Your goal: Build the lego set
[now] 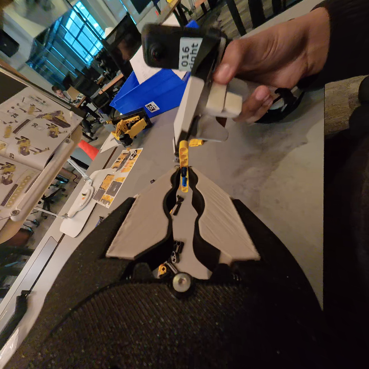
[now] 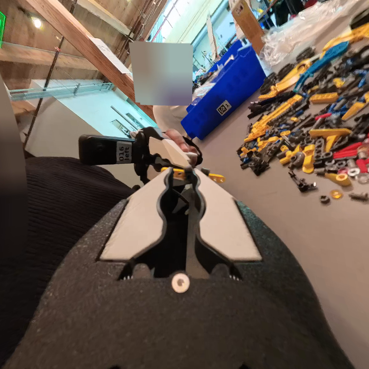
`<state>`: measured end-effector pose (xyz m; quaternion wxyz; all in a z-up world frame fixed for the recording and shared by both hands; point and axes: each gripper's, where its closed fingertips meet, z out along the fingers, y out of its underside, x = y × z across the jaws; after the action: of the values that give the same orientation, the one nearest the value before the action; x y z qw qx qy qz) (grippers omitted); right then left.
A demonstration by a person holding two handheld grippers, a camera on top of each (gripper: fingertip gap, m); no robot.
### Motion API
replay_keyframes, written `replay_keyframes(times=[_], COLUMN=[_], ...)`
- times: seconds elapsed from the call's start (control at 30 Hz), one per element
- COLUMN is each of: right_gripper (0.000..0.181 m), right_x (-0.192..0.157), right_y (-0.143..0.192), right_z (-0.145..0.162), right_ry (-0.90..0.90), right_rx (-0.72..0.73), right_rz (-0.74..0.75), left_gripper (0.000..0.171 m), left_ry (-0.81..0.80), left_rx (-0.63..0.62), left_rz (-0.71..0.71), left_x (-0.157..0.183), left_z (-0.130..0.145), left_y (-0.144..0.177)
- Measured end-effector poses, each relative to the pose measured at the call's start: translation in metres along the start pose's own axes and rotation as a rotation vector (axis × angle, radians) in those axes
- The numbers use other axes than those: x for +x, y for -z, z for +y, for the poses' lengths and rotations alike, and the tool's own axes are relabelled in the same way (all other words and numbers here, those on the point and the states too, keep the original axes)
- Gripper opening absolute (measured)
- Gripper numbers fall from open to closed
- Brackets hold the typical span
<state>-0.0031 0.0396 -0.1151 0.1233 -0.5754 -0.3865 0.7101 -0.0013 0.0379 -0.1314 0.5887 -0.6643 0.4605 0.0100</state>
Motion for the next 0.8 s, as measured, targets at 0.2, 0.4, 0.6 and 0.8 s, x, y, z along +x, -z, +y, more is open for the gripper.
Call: replay_keyframes(times=[0.2, 0.4, 0.6, 0.8], right_gripper=[0.018, 0.007, 0.007, 0.007], right_x=[0.003, 0.003, 0.006, 0.009], right_y=[0.005, 0.004, 0.005, 0.006], right_z=[0.002, 0.007, 0.011, 0.012], right_ry=[0.123, 0.117, -0.022, -0.087], right_rx=[-0.042, -0.07, -0.064, -0.057], right_rz=[0.061, 0.038, 0.028, 0.04], left_gripper=[0.004, 0.004, 0.003, 0.004], left_ry=[-0.018, -0.028, -0.07, -0.104], left_rx=[-0.016, -0.002, -0.035, -0.05], left_rz=[0.018, 0.032, 0.022, 0.011], left_x=[0.005, 0.008, 0.011, 0.012], left_z=[0.002, -0.002, 0.0, 0.002], left_y=[-0.001, -0.002, -0.004, -0.006])
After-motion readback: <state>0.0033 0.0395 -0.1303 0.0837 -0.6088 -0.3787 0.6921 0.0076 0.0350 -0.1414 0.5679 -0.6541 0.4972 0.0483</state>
